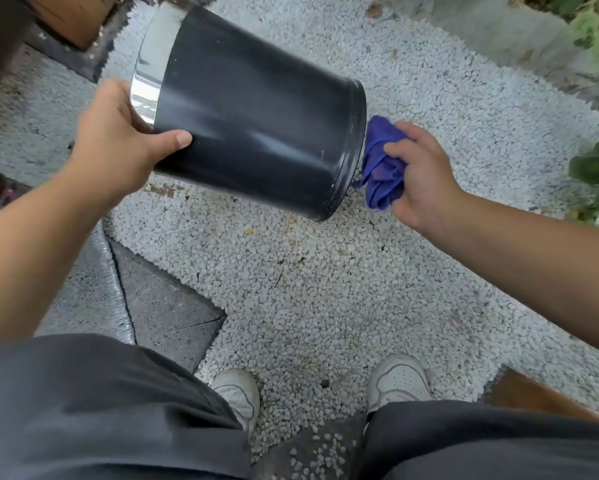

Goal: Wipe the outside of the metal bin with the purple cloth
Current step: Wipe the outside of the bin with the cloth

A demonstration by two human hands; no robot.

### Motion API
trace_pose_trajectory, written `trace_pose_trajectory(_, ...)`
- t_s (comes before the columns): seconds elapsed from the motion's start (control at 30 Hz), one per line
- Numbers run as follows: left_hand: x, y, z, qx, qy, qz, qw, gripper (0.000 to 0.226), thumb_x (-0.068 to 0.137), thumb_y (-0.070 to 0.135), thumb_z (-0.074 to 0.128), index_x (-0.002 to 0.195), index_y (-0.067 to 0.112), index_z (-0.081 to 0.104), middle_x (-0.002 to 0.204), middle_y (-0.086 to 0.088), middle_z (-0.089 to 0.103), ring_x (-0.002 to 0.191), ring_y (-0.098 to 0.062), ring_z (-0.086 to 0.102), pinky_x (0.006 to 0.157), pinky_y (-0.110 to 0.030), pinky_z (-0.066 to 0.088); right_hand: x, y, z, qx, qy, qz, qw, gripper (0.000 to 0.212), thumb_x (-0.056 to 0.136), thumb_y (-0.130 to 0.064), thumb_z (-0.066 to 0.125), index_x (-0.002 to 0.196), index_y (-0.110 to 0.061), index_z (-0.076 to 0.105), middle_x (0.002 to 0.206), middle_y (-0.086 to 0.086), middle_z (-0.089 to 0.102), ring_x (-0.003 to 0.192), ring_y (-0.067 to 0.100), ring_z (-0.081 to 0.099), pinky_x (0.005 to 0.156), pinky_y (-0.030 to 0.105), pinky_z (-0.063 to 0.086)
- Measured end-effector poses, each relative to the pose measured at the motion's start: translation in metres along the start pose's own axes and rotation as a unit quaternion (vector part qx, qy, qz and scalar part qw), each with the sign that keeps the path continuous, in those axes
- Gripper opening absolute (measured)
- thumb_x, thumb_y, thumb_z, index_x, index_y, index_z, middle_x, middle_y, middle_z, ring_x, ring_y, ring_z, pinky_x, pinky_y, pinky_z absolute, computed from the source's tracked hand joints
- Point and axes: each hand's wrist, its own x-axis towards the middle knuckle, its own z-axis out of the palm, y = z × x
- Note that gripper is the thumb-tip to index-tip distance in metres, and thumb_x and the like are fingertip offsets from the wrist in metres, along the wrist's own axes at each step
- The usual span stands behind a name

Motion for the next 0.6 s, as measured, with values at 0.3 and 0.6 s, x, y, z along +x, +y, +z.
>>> trace_pose_trajectory(0.3, 0.036, 0.036, -0.044, 0.024, -0.082, 0.16, 0.983, 0.06, 0.06, 0.086, 0.064, 0.111, 0.055, 0.06, 0.103, 0.024, 0.067, 0.104, 0.002, 0.062, 0.086, -0.011, 0.044, -0.004, -0.038, 0.008, 0.104, -0.027, 0.098, 0.989, 0.022, 0.085, -0.012, 0.06, 0.106, -0.009, 0.064, 0.1, 0.012, 0.069, 0.09, 0.026, 0.067, 0.082, 0.045, 0.057)
trace_pose_trajectory(0.6, 0.022, 0.061, -0.025, 0.333, -0.073, 0.397, 0.852, 0.092, 0.065, 0.073, 0.058, 0.144, 0.028, 0.041, 0.157, -0.013, 0.031, 0.103, -0.052, 0.054, 0.089, -0.062, 0.041, 0.01, -0.054, -0.001, -0.04, -0.029, 0.038, 0.998, 0.022, 0.086, -0.012, 0.058, 0.107, -0.019, 0.063, 0.098, 0.006, 0.071, 0.084, 0.024, 0.067, 0.073, 0.039, 0.056)
